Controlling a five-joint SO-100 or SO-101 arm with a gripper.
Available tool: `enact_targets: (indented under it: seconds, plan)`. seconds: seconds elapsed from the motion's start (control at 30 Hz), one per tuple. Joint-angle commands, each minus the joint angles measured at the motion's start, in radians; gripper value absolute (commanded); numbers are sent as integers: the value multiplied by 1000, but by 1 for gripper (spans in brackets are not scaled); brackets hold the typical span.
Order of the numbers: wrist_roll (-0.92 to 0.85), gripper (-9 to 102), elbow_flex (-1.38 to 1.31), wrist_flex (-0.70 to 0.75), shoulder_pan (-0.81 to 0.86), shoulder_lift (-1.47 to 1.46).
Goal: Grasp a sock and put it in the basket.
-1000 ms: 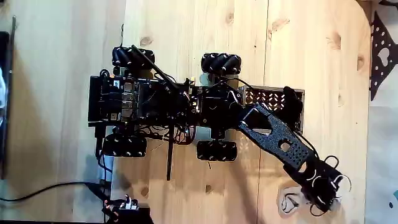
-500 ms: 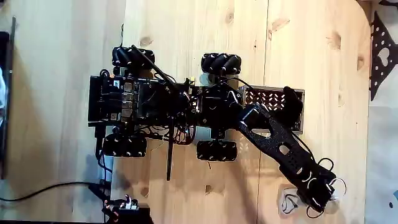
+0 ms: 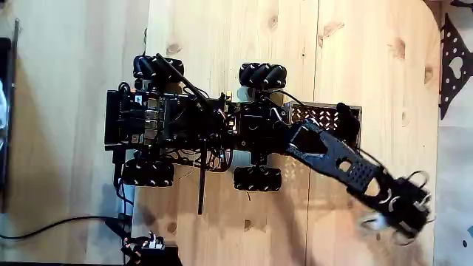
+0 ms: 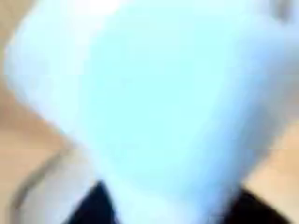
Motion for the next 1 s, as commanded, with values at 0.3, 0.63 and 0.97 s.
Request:
enact_targets:
  seconds: [0.3,0.63,0.97]
  plan:
    - [167,-1,-184,249,-187,275]
    - [219,-1,-368,549,-204,469]
    - [250,-1,-365,735,-225,755]
